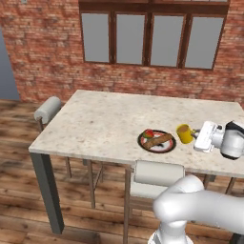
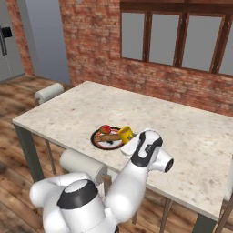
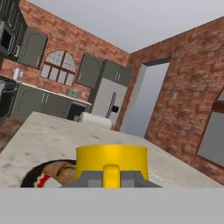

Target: Pick up the brewed coffee from the coffee machine and place it next to the breakfast plate on the dining counter.

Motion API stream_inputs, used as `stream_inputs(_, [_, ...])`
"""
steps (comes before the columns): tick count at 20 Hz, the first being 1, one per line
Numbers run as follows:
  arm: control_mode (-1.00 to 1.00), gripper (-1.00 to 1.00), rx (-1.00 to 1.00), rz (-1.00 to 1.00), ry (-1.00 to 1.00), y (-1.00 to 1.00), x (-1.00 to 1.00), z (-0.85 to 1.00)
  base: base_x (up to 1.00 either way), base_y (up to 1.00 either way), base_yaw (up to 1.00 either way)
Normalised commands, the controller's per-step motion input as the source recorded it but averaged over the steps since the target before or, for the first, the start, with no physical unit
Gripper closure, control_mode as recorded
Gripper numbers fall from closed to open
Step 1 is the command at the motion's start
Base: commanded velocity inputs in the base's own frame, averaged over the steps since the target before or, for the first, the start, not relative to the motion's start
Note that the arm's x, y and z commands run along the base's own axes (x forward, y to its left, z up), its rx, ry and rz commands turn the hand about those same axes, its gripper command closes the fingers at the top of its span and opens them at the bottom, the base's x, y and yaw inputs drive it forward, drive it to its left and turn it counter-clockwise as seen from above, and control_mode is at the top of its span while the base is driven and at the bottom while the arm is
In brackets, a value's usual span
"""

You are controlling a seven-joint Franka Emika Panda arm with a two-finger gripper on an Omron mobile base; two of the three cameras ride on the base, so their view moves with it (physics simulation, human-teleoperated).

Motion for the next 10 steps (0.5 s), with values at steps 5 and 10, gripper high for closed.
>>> stream_inputs(5, [-1.0,1.0,0.0,0.0,0.0,0.0,0.43,-0.32,0.0,0.0,0.0])
stream_inputs(10, [-1.0,1.0,0.0,0.0,0.0,-0.15,0.18,-0.35,0.0,0.0,0.0])
